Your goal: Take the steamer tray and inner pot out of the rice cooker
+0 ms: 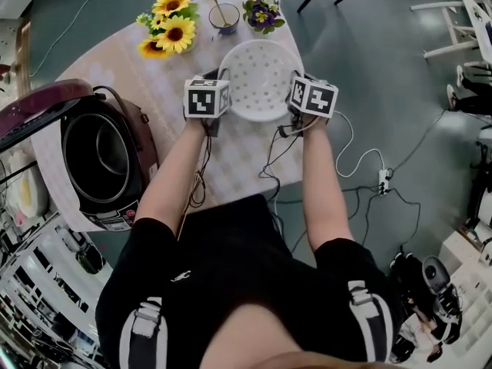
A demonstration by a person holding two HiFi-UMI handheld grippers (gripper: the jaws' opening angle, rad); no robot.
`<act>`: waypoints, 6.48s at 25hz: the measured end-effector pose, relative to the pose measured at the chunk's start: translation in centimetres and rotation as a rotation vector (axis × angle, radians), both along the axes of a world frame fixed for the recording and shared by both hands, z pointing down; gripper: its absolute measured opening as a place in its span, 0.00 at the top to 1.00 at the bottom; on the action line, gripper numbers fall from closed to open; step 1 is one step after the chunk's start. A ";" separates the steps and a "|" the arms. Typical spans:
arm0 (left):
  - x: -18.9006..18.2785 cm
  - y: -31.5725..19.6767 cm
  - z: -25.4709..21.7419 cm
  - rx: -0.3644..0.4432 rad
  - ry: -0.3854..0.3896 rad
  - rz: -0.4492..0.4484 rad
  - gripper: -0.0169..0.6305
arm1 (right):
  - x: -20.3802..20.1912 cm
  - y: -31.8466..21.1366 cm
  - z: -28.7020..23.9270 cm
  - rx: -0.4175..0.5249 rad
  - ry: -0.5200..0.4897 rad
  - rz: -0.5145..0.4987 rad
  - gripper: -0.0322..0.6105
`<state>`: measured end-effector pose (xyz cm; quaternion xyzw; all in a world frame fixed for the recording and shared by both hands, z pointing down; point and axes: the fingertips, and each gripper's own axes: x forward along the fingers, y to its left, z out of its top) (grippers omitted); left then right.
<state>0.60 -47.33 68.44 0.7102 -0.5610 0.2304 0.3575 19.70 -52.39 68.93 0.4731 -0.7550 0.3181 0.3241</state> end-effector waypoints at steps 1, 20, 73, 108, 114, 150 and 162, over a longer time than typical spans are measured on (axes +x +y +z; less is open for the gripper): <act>0.0 0.0 0.3 -0.013 -0.003 0.001 0.93 | 0.0 -0.1 0.3 -0.013 -0.008 0.003 0.91; -2.5 0.5 -2.3 0.040 -0.031 0.000 0.72 | -1.3 -1.2 -1.4 0.094 -0.069 0.031 0.75; -19.7 30.7 -37.3 0.757 -0.229 -0.324 0.97 | -24.4 24.5 -39.1 0.866 -0.436 -0.356 0.95; -39.5 37.5 -35.1 0.691 -0.118 -0.283 0.93 | -37.1 30.4 -37.2 0.596 -0.772 -0.280 0.95; -42.2 38.6 -34.4 0.649 0.141 -0.328 0.44 | -35.5 28.8 -36.6 0.334 -1.066 -0.166 0.48; -36.8 39.4 -22.2 -0.015 1.218 -0.183 0.46 | -35.9 32.3 -20.2 -0.607 -1.056 -0.293 0.44; -35.9 38.5 -19.3 -0.094 1.218 -0.218 0.47 | -36.5 31.8 -18.8 -0.604 -1.024 -0.292 0.46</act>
